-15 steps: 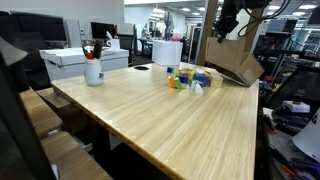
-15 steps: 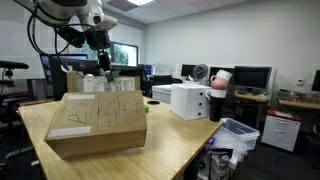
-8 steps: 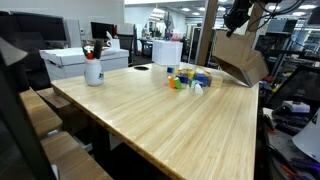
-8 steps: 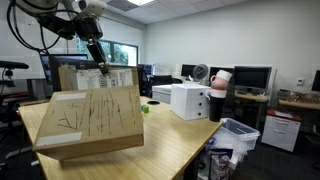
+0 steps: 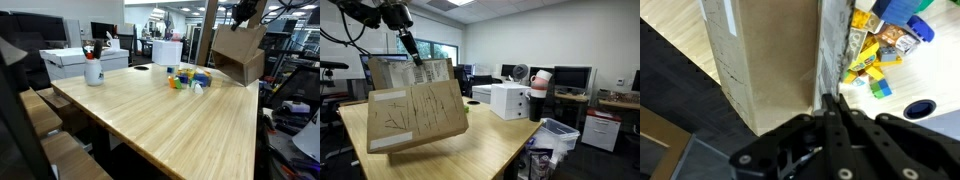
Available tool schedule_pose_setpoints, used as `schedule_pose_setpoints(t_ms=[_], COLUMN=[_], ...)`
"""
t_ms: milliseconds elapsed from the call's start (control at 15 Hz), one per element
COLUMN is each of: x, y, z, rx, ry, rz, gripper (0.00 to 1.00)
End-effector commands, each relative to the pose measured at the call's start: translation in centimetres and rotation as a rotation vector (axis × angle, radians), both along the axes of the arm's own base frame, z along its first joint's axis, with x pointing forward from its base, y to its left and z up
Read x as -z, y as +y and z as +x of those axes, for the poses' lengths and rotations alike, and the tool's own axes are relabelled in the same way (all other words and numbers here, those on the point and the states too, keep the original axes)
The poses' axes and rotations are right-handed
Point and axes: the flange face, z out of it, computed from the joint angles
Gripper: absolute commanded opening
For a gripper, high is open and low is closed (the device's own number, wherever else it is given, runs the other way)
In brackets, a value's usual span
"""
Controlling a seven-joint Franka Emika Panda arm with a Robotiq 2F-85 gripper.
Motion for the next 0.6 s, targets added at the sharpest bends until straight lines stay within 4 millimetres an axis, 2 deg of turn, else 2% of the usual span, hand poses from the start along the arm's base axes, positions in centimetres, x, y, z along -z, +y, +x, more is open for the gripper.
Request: schedule_pose_setpoints(t_ms=[0, 333, 533], x=[-1.0, -1.9, -2.3], y=[0.2, -0.4, -1.7], z=[-1.4, -2.0, -2.0], rx=[-0.077, -0.143, -0.183], ry=[-0.038, -0.013, 0.026], rz=[0.064, 0.122, 0.142], gripper=[0.01, 0.01, 0.01])
